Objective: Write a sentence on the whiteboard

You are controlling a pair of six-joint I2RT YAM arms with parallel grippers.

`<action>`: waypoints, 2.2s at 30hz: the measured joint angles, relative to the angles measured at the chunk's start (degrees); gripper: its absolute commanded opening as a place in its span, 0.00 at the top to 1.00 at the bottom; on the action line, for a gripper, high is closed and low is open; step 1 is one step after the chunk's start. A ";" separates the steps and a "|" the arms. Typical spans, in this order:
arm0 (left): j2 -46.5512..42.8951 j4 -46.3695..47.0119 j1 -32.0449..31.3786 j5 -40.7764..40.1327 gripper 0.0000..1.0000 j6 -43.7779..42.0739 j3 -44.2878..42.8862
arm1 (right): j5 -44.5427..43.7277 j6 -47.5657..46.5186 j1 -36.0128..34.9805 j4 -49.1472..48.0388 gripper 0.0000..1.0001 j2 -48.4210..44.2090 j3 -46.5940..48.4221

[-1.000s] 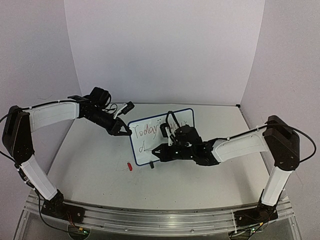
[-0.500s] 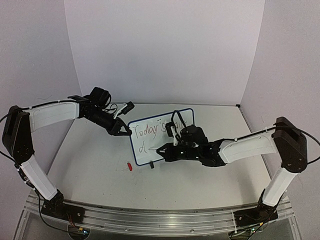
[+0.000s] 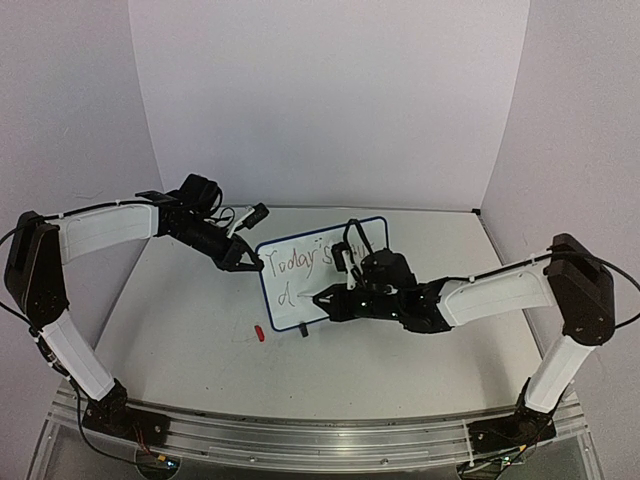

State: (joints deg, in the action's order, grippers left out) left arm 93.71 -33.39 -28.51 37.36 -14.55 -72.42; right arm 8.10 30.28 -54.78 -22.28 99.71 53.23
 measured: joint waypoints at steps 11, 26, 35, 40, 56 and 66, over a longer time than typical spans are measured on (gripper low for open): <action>0.00 0.00 0.00 0.00 1.00 0.00 0.00 | -1.16 0.00 0.51 -0.01 1.00 1.17 1.59; 0.00 0.00 0.00 -0.04 1.00 0.02 0.00 | 1.94 0.04 0.68 -0.10 1.00 3.27 3.03; 0.00 0.00 0.00 -0.04 1.00 0.02 0.00 | 1.35 0.44 0.69 0.06 1.00 3.27 0.94; 0.00 0.02 0.00 -0.04 1.00 0.02 0.00 | 1.11 0.39 0.68 0.08 1.00 3.25 0.97; 0.00 0.00 -0.01 -0.04 1.00 0.02 0.00 | -1.86 -0.23 0.75 0.66 1.00 0.67 1.01; 0.00 0.00 -0.04 -0.04 1.00 0.02 0.00 | -1.75 -0.12 0.76 0.67 1.00 0.68 1.01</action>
State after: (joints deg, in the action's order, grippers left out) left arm 93.71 -33.39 -28.56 37.32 -14.52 -72.42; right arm 6.35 30.16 -54.02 -21.61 100.39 54.24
